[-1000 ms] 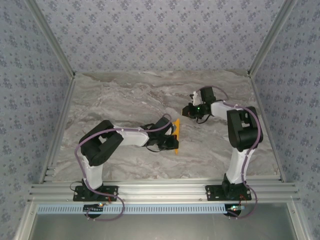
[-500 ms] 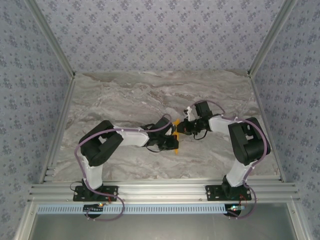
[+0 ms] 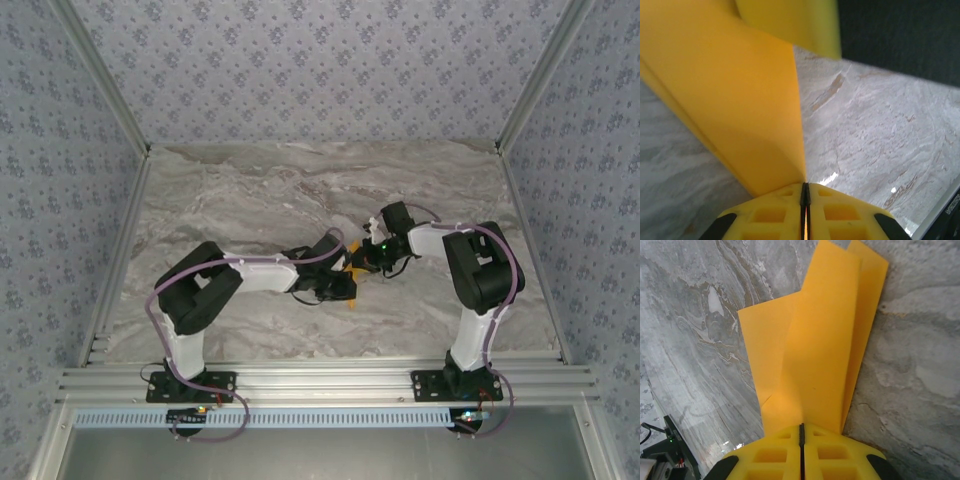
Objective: Fold a paper plane with a square sheet of paper (fold left side to right side)
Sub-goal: Fold the wing for the fifth time at the center of the table.
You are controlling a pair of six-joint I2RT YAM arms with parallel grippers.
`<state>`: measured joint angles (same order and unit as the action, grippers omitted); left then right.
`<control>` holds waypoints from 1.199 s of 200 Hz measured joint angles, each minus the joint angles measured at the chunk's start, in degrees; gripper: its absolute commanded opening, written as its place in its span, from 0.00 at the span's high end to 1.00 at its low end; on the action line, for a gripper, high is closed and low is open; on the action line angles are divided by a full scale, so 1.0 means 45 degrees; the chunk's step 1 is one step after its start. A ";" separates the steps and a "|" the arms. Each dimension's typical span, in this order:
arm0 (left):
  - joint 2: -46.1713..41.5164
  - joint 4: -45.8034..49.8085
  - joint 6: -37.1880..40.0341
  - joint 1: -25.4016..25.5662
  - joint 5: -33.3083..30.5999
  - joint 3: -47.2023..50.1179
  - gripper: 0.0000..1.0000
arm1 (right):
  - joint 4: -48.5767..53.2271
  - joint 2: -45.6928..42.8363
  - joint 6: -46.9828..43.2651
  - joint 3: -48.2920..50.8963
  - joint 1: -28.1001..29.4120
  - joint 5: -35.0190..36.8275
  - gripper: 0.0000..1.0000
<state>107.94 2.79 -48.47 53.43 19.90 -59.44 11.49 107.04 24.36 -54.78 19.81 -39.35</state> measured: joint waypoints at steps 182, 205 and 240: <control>-0.0029 0.1015 0.0243 0.0223 0.1049 -0.0899 0.86 | 0.0379 0.0073 -0.0053 -0.0209 0.0024 0.0131 0.91; -0.0029 0.1001 0.0238 0.0223 0.1044 -0.0869 0.86 | 0.0408 0.0073 -0.0058 -0.0219 0.0024 0.0141 0.91; -0.0034 0.0602 0.0180 0.0238 0.0957 -0.0350 0.87 | 0.0418 0.0087 -0.0049 -0.0238 0.0024 0.0136 0.91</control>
<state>107.79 5.50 -47.66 54.50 24.21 -61.01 13.37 107.44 24.14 -55.86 19.92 -38.74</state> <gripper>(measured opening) 0.133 0.093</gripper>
